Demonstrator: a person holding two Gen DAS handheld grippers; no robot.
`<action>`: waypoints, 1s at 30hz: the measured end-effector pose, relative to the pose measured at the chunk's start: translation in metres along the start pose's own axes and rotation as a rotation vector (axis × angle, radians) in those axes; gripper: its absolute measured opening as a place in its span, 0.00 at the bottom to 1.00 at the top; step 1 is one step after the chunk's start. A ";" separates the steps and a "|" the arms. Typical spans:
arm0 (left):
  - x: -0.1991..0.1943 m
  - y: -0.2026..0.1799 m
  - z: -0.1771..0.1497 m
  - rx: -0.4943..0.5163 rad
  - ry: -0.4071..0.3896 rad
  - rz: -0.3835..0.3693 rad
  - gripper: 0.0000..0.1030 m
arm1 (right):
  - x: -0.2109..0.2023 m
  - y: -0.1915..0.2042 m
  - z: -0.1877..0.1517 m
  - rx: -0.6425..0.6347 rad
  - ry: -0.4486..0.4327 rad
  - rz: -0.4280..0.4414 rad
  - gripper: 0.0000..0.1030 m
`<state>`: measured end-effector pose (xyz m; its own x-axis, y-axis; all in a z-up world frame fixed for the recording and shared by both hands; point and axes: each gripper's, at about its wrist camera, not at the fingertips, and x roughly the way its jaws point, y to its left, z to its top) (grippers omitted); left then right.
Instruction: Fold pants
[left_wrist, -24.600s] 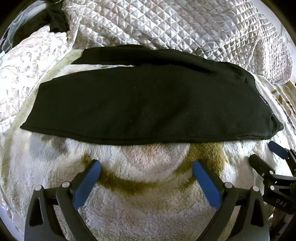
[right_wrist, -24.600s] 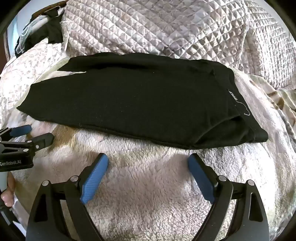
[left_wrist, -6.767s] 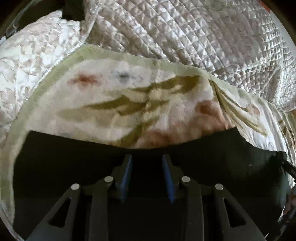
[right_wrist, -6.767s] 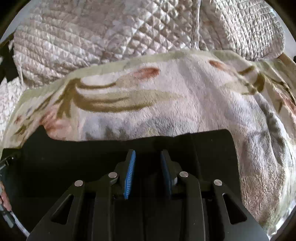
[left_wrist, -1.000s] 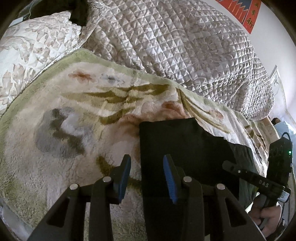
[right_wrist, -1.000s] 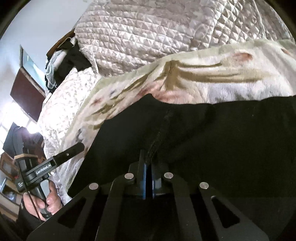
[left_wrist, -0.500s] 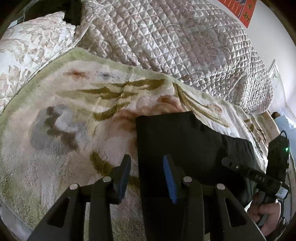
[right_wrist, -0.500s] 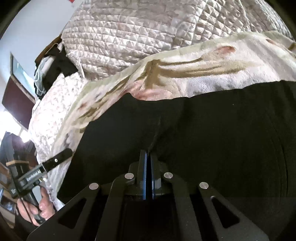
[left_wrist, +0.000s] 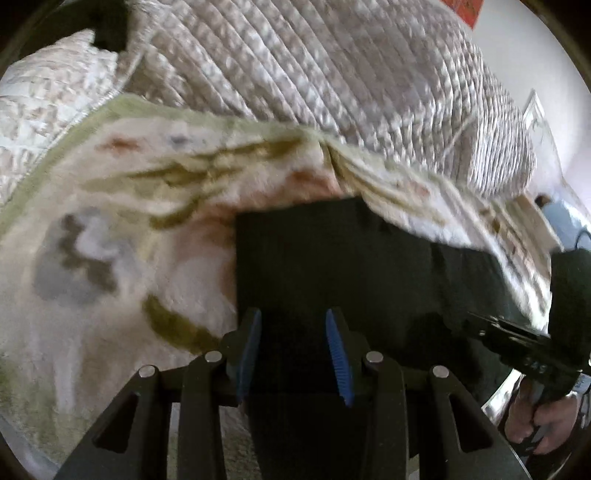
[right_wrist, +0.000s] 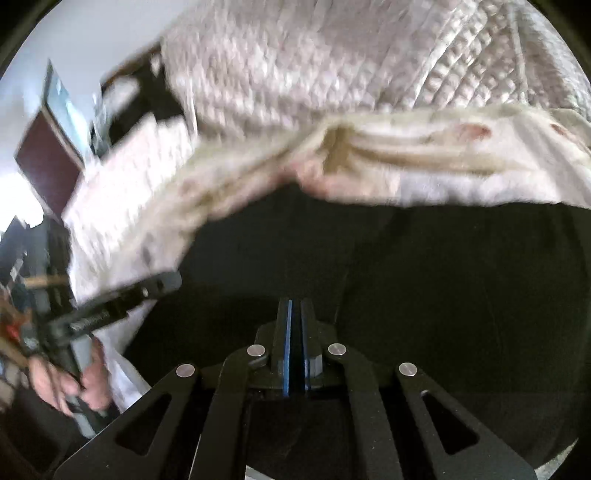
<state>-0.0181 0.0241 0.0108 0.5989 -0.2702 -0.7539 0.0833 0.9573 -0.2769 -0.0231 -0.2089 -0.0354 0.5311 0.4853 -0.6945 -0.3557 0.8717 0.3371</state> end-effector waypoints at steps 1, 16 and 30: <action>0.000 -0.001 0.000 0.008 0.000 0.004 0.38 | -0.003 0.000 0.002 0.004 -0.013 -0.003 0.03; 0.044 0.001 0.052 0.013 0.036 0.036 0.38 | 0.022 -0.011 0.040 0.022 -0.013 -0.109 0.23; -0.002 -0.017 0.011 0.064 -0.024 0.100 0.39 | -0.019 0.028 -0.005 -0.135 -0.101 -0.110 0.23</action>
<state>-0.0115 0.0096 0.0236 0.6260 -0.1712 -0.7608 0.0728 0.9842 -0.1615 -0.0468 -0.1942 -0.0156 0.6447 0.3981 -0.6526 -0.3873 0.9061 0.1701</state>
